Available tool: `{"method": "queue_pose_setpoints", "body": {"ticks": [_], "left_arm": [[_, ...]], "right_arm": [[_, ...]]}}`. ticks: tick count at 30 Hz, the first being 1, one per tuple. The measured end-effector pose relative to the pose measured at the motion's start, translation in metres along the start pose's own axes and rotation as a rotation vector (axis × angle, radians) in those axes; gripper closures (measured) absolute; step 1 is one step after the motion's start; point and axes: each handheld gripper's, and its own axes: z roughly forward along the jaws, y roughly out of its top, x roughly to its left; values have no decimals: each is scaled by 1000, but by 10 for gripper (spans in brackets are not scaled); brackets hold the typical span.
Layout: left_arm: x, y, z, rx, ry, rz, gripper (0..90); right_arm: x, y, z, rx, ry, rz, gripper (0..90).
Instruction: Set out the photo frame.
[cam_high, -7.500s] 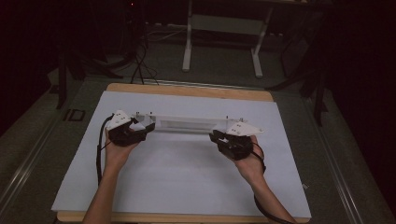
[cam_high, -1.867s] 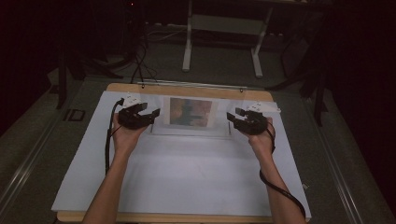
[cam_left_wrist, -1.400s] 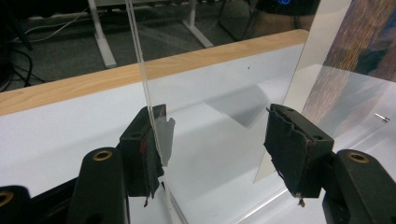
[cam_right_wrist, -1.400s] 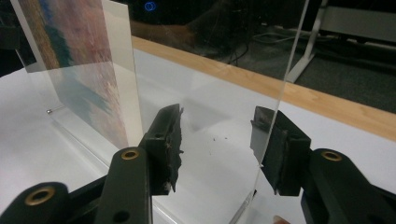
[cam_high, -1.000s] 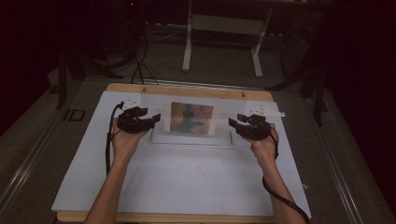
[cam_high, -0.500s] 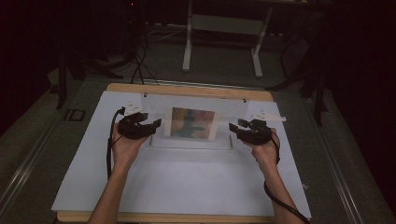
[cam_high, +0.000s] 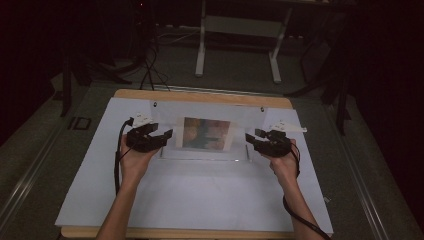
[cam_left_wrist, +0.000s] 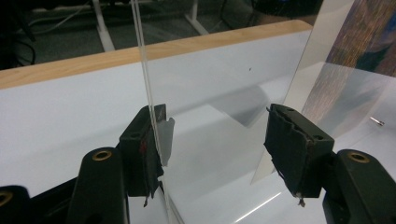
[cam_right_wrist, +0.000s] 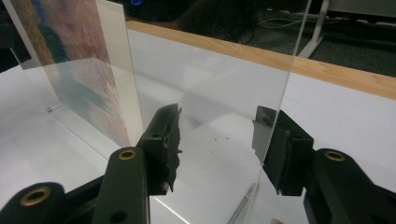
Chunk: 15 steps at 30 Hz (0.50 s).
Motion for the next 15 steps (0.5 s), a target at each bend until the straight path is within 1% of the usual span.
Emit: {"method": "queue_pose_setpoints", "body": {"ticks": [4,9,15], "left_arm": [[2,-2,1,-15,-8,2,386],[0,-1,0,-10,2,-6,385],[-1,-2,-1,-9,4,-11,385]], "right_arm": [[2,0,-1,3,-4,0,509],[-1,0,0,2,7,-4,512],[-1,-1,0,0,12,-4,511]]}}
